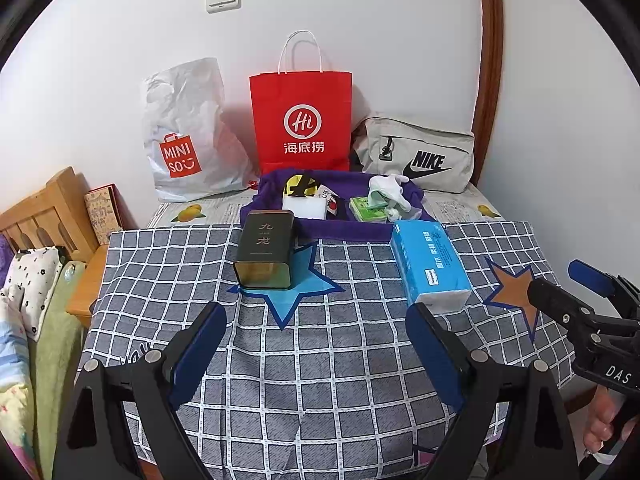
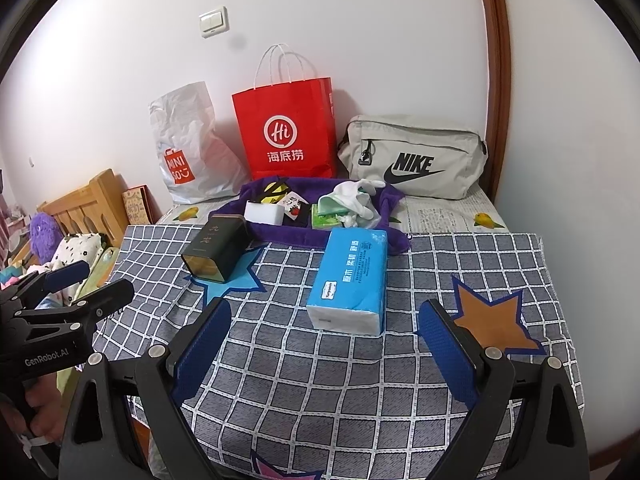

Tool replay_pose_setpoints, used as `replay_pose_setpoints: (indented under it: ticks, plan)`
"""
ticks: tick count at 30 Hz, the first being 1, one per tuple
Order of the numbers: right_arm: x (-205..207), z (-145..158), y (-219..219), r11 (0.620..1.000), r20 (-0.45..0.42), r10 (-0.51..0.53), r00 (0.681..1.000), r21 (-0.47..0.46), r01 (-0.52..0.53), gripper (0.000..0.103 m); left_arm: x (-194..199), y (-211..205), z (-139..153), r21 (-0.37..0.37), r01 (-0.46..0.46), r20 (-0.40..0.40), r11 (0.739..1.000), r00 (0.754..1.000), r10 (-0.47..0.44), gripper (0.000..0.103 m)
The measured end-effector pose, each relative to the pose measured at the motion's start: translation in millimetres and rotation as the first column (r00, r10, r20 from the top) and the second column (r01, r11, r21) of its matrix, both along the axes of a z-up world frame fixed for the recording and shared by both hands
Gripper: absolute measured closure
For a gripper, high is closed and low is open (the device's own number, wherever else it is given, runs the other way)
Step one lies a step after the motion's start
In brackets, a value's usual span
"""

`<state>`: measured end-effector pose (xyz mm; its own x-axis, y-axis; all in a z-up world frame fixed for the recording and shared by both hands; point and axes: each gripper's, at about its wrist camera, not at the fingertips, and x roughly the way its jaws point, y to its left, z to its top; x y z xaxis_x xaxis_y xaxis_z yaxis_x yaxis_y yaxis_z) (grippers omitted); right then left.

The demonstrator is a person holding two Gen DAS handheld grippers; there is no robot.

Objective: Organize soft objects

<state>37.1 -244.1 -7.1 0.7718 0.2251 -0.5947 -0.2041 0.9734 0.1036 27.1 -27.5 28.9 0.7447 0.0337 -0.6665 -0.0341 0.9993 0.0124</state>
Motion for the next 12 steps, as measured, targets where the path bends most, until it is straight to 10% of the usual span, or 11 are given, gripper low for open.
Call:
replay_pose_setpoints:
  ticks: [12]
  plan:
    - [0.2, -0.6, 0.1, 1.0, -0.002, -0.001, 1.0, 0.001, 0.001, 0.009, -0.6, 1.5, 1.0, 0.0, 0.003, 0.005, 1.0, 1.0, -0.003, 0.012]
